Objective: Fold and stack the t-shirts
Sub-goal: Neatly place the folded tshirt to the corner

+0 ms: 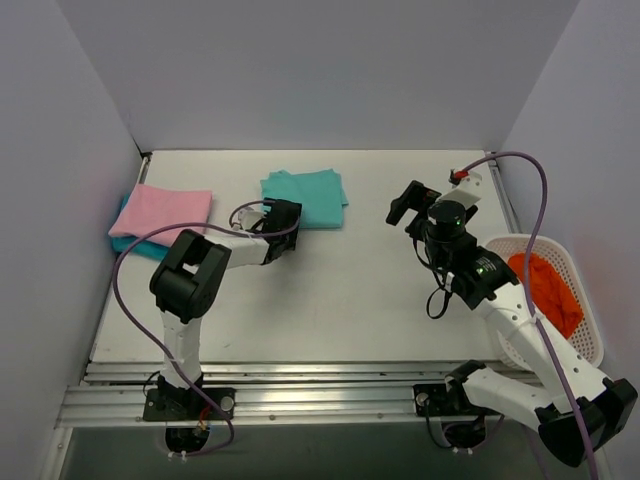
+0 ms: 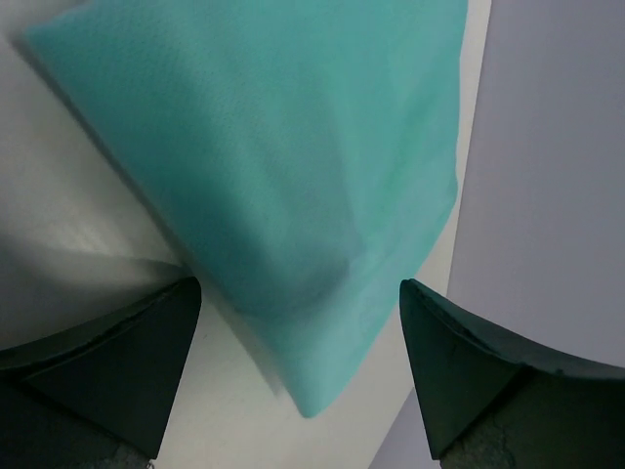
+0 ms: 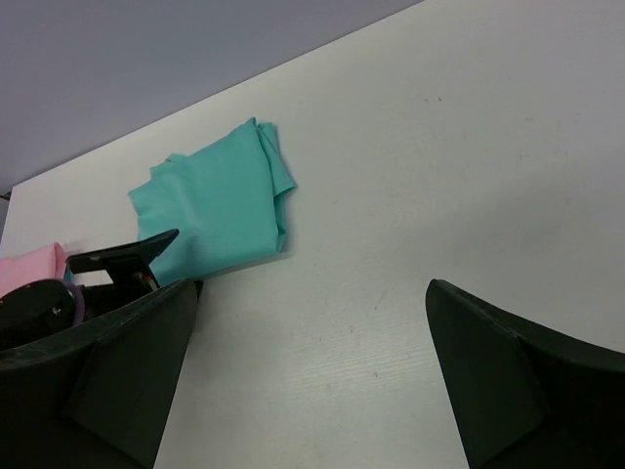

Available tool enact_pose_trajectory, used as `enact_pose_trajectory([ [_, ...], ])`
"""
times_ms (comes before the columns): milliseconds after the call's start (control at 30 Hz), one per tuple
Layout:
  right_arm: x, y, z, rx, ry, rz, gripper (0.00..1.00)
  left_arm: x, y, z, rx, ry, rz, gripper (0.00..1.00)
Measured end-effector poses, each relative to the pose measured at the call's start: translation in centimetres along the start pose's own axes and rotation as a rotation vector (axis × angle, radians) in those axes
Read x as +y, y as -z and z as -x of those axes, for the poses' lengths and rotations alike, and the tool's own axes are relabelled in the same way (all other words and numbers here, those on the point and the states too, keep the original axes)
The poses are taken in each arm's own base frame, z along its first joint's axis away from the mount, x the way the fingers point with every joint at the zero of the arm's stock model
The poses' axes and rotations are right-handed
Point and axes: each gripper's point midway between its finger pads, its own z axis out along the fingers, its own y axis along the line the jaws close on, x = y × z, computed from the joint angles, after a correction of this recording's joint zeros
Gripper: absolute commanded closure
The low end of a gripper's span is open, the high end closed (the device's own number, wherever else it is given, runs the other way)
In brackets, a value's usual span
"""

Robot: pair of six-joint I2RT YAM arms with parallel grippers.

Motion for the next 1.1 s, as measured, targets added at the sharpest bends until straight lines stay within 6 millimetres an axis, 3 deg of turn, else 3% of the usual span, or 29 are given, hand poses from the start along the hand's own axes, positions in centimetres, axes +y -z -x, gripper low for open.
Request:
enact_pose_trajectory([
  [67, 0.0, 0.0, 0.0, 0.0, 0.001, 0.0, 0.0, -0.8, -1.0, 0.4, -0.001, 0.023, -0.015, 0.0],
  [167, 0.0, 0.0, 0.0, 0.0, 0.001, 0.0, 0.0, -1.7, -2.6, 1.1, -0.007, 0.037, -0.036, 0.41],
  [200, 0.0, 0.0, 0.0, 0.0, 0.001, 0.001, 0.0, -1.3, -3.1, 1.3, -0.006, 0.03, -0.03, 0.72],
  [233, 0.0, 0.0, 0.0, 0.0, 0.001, 0.001, 0.0, -0.9, -3.8, 1.6, -0.008, 0.031, -0.026, 0.92],
  [267, 0.0, 0.0, 0.0, 0.0, 0.001, 0.001, 0.0, -0.3, -4.4, 1.8, -0.006, 0.014, -0.014, 0.97],
  [500, 0.1, 1.0, 1.1, -0.028, -0.018, 0.02, 0.0, -2.5, -8.4, 4.7, 0.012, -0.075, -0.044, 0.98],
  [700, 0.3, 2.6, 2.6, -0.07, -0.048, 0.058, 0.0, -7.8, -11.1, 9.4, 0.036, -0.339, -0.061, 0.98],
  [833, 0.3, 3.1, 3.1, -0.084, -0.057, 0.07, 0.0, -10.3, -10.3, 14.5, -0.011, -0.5, -0.053, 0.98],
  [1100, 0.1, 3.0, 2.0, -0.059, -0.049, 0.08, 0.0, -10.8, -5.2, 24.4, -0.107, -0.708, 0.071, 0.98],
])
